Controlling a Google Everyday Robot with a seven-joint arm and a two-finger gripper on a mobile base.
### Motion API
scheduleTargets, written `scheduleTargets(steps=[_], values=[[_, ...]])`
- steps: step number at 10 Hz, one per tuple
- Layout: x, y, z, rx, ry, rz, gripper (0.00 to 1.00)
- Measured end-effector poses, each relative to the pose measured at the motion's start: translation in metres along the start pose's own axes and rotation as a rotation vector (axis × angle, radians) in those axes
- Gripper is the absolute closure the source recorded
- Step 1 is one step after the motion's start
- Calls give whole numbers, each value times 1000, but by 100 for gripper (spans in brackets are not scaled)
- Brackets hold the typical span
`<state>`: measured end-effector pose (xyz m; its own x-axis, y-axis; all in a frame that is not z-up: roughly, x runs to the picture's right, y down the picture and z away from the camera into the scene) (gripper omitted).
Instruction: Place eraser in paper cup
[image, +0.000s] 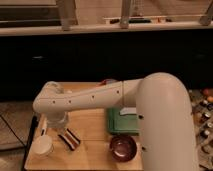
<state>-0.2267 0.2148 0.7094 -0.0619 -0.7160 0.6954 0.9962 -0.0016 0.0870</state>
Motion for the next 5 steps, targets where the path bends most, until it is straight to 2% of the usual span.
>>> scheduleTargets(steps=[1, 3, 4, 5], values=[[0, -7, 2, 6, 1, -15, 94], [-3, -4, -1, 47, -2, -41, 77], [-6, 4, -2, 75, -5, -90, 65], [-7, 8, -1, 87, -7, -123, 55]])
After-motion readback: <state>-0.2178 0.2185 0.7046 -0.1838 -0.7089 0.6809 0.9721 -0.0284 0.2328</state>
